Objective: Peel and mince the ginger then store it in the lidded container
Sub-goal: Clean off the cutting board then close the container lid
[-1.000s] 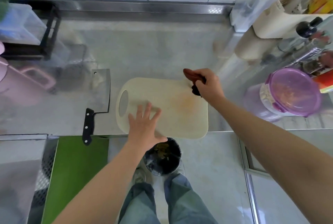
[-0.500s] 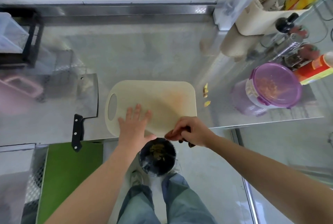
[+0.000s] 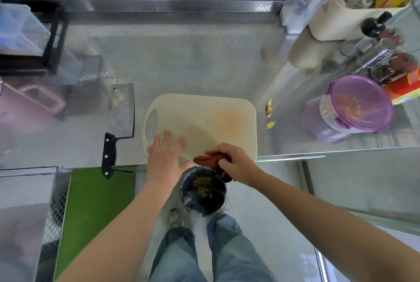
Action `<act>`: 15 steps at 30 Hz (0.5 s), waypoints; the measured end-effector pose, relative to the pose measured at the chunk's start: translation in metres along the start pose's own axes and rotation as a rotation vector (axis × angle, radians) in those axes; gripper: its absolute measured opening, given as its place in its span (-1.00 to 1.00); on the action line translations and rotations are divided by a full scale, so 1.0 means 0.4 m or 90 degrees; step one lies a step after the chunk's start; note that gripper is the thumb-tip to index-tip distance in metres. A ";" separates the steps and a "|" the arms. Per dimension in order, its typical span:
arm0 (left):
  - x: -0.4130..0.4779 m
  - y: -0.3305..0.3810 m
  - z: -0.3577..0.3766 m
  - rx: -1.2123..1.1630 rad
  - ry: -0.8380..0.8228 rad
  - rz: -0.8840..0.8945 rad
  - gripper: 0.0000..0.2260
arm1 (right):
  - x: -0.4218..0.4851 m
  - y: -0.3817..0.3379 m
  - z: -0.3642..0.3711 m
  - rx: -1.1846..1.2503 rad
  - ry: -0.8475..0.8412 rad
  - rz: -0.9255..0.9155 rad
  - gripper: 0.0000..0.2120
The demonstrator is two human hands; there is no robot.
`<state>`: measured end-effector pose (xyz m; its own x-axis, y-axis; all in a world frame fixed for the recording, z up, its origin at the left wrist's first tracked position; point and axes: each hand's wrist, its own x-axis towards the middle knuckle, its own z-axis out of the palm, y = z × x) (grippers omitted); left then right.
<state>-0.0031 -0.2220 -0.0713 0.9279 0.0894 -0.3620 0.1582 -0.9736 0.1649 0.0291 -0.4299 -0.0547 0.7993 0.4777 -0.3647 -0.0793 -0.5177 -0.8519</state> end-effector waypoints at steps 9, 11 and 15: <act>-0.008 -0.002 -0.004 0.012 -0.013 0.007 -0.25 | 0.123 -0.001 -0.071 -0.272 0.343 0.029 -0.42; -0.009 0.001 -0.006 0.022 -0.015 0.008 -0.26 | 0.107 -0.005 -0.035 -0.281 0.372 -0.033 -0.55; -0.009 0.001 -0.007 0.019 -0.010 0.010 -0.26 | 0.077 0.036 0.045 -0.558 0.206 -0.030 -0.38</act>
<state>-0.0055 -0.2221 -0.0671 0.9245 0.0715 -0.3744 0.1335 -0.9808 0.1424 0.0421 -0.4099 -0.0849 0.9275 0.3597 -0.1020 0.3303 -0.9161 -0.2271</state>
